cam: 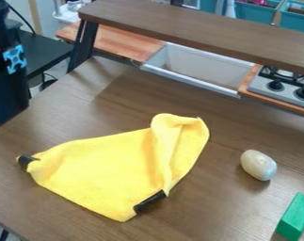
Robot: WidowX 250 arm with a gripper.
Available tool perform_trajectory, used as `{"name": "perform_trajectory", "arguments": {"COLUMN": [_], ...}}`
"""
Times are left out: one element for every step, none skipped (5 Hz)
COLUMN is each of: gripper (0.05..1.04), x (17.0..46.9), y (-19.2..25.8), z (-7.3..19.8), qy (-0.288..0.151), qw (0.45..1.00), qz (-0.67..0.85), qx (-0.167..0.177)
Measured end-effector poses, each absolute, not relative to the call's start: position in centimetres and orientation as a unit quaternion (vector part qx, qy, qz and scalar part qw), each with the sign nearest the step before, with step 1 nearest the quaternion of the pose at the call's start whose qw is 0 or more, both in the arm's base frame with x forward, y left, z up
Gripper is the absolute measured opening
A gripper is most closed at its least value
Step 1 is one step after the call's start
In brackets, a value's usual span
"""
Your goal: Unfold the cloth from bottom right to top left
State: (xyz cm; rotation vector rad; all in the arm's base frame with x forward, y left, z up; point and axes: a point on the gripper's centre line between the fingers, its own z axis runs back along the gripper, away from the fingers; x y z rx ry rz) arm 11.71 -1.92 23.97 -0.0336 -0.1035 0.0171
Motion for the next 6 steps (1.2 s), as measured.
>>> {"name": "perform_trajectory", "arguments": {"gripper": [1.000, 1.000, 0.999, 0.999, 0.999, 0.999], "x": [11.7, 12.9, 14.5, 15.5, 16.9, 18.4], "y": [-1.9, -3.3, -3.9, -4.2, -4.8, -5.0], "z": [23.8, 19.5, 16.0, 13.6, 10.4, 7.9], "qy": [-0.052, -0.078, -0.110, -0.152, -0.171, -0.180], "qw": [0.998, 0.996, 0.988, 0.976, 0.962, 0.954], "qz": [0.010, -0.028, -0.071, -0.095, -0.140, -0.151], "qx": [-0.016, 0.020, 0.079, 0.123, 0.158, 0.185]}}
